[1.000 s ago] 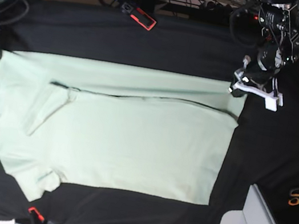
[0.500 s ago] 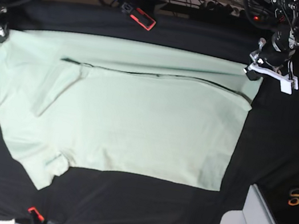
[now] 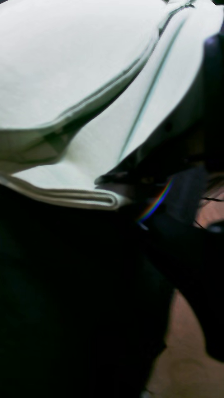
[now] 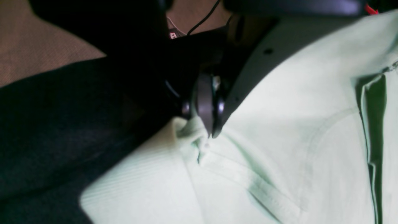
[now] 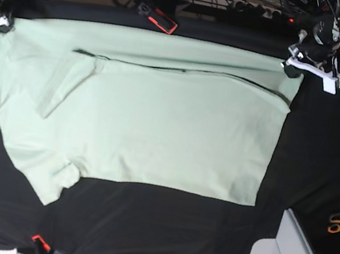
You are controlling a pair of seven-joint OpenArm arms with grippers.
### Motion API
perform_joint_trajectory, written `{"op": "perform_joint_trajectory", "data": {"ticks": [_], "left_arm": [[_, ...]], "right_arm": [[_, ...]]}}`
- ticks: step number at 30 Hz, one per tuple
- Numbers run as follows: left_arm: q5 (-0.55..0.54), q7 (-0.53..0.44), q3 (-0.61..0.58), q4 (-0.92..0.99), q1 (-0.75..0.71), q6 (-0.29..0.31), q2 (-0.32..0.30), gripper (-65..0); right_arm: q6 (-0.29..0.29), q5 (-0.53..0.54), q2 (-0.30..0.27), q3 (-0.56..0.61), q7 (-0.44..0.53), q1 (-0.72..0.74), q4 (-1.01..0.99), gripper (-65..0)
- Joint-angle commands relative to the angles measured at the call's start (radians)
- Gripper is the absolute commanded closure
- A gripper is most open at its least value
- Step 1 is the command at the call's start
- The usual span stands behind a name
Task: Fold the T-shirt properly
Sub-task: 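Pull the folded edge back toward the robot, unfolding the shirt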
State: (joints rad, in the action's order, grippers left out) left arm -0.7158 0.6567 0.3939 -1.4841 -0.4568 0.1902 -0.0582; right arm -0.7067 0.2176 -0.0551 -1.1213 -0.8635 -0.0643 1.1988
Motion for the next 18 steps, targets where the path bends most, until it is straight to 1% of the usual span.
{"op": "perform_joint_trajectory", "data": {"ticks": [1, 9, 16, 18], "left_arm": [[0.000, -0.028, 0.010, -0.016, -0.003, -0.010, -0.012, 0.0], [0.000, -0.028, 0.010, -0.022, -0.038, -0.010, -0.012, 0.0], [0.000, -0.028, 0.012, -0.017, -0.040, -0.011, -0.010, 0.0], [0.000, -0.028, 0.012, -0.017, -0.040, -0.013, -0.010, 0.0]], "right_arm": [[0.009, -0.004, -0.022, -0.004, 0.013, -0.007, 0.020, -0.1], [0.009, -0.004, -0.022, -0.003, 0.010, -0.010, 0.020, -0.1], [0.009, -0.004, -0.021, -0.001, 0.010, -0.010, 0.020, -0.1], [0.009, -0.005, -0.012, -0.003, 0.010, -0.010, 0.020, -0.9]]}}
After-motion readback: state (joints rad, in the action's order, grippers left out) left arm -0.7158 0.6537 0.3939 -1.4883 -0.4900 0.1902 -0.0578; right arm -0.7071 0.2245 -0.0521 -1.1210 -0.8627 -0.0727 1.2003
